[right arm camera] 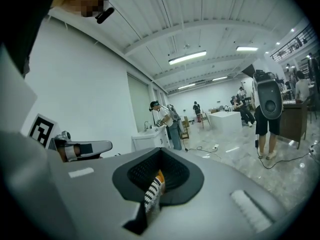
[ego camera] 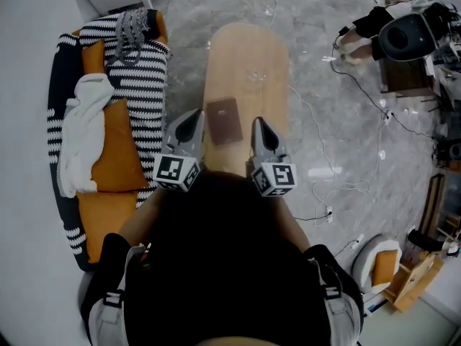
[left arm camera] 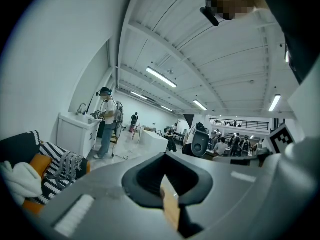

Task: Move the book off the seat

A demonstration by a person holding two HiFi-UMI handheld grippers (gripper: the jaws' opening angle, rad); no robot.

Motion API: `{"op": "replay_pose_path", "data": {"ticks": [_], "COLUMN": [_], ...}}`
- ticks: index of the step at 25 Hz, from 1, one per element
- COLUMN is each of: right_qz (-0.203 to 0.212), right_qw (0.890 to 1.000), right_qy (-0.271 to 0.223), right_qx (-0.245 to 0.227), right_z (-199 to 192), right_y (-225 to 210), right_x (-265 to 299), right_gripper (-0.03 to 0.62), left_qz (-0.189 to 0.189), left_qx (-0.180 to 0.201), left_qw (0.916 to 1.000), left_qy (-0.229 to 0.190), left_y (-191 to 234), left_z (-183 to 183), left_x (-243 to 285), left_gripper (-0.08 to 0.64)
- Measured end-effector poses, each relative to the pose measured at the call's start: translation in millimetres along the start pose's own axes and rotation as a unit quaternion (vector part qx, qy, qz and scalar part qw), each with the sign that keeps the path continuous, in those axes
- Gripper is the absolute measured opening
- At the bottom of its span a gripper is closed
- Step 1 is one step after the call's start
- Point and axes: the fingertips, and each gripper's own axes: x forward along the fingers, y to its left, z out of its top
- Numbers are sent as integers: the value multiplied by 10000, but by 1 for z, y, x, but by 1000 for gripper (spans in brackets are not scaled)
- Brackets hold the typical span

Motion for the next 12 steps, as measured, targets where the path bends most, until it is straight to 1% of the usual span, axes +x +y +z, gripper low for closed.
{"op": "replay_pose_path", "data": {"ticks": [6,12], "right_qz": [53,131], "right_qw": [9999,9998], "right_qy": [101,73], "right_qx": [85,96], "right_z": [-3,-5], "right_y": [2,7], "right_x": [5,3], "right_gripper": [8,8], "left_qz": [-57,-1], "left_qx": [-47,-71], "left_qw": [10000,10000], "left_qy": [-46,-35], "left_y": [2,4], "left_z": [0,-3], "left_x": [1,-5], "left_gripper": [6,6]}}
